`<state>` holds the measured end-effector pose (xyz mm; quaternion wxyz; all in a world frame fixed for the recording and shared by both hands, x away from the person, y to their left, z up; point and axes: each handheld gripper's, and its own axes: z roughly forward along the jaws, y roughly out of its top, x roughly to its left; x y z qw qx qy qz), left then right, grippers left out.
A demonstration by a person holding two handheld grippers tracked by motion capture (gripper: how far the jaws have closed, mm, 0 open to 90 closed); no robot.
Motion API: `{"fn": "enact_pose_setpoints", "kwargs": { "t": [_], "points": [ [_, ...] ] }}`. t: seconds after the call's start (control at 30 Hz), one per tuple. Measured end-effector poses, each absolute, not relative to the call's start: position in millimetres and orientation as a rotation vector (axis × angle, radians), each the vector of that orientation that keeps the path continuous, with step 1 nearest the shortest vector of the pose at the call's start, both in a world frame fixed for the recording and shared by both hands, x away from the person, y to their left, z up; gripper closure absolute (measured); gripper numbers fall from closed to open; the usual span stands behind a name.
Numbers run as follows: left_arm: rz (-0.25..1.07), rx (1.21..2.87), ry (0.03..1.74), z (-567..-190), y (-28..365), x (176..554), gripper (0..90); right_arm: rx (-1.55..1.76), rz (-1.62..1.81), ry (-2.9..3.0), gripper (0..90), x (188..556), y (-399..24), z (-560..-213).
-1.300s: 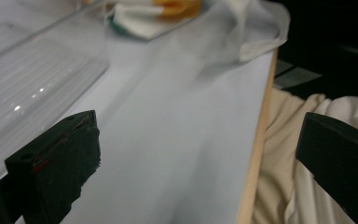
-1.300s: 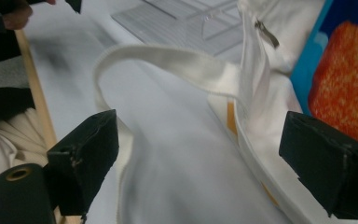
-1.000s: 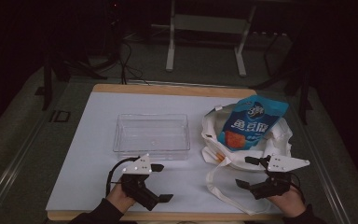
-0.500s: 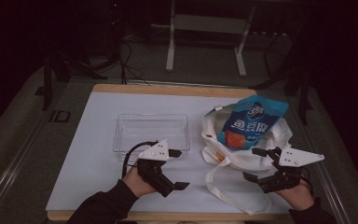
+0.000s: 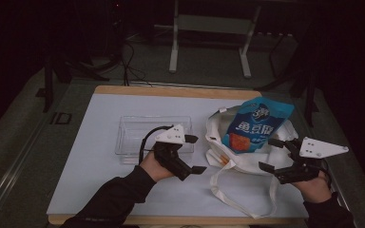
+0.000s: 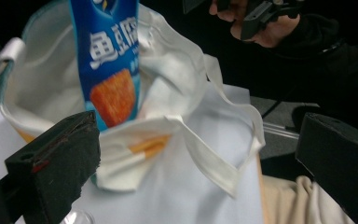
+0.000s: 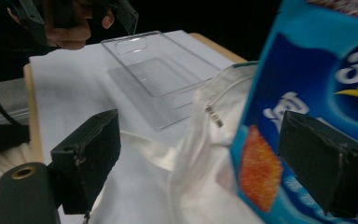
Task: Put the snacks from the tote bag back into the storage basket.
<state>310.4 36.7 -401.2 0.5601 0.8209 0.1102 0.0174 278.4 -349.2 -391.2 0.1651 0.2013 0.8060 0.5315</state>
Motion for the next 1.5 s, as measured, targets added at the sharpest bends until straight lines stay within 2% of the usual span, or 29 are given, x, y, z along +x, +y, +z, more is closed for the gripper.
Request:
{"fn": "enact_pose_setpoints", "kwargs": {
  "t": [0.37, 0.53, 0.6, 0.9, 0.97, 1.13, 1.33, 1.4, 1.5],
  "points": [
    [0.054, 1.936, 0.221, -394, 3, 340, 0.3, 0.622, 1.475, 2.247, 15.3, 294, -374, -389],
    [0.049, 1.956, 0.207, -400, -20, 354, 0.3, 0.676, 1.429, 2.231, 19.0, 304, -389, -397],
    [0.065, 1.966, 0.211, -402, -27, 359, 4.4, 0.695, 1.422, 2.223, 21.0, 308, -394, -400],
    [0.100, 1.977, 0.276, -412, -51, 389, 7.6, 0.785, 1.385, 2.222, 22.1, 335, -408, -409],
    [0.106, 1.980, 0.291, -415, -55, 395, 12.9, 0.801, 1.369, 2.223, 22.1, 342, -410, -411],
    [0.112, 1.999, 0.319, -419, -63, 409, 15.1, 0.824, 1.365, 2.225, 22.8, 358, -410, -416],
    [0.133, 2.013, 0.370, -418, -77, 421, 23.8, 0.845, 1.378, 2.244, 23.4, 371, -405, -420],
    [0.123, 2.008, 0.373, -418, -81, 425, 29.1, 0.842, 1.388, 2.252, 31.6, 374, -403, -422],
    [0.124, 2.008, 0.363, -417, -86, 427, 35.7, 0.836, 1.392, 2.255, 38.0, 378, -400, -424]
  ]
}}
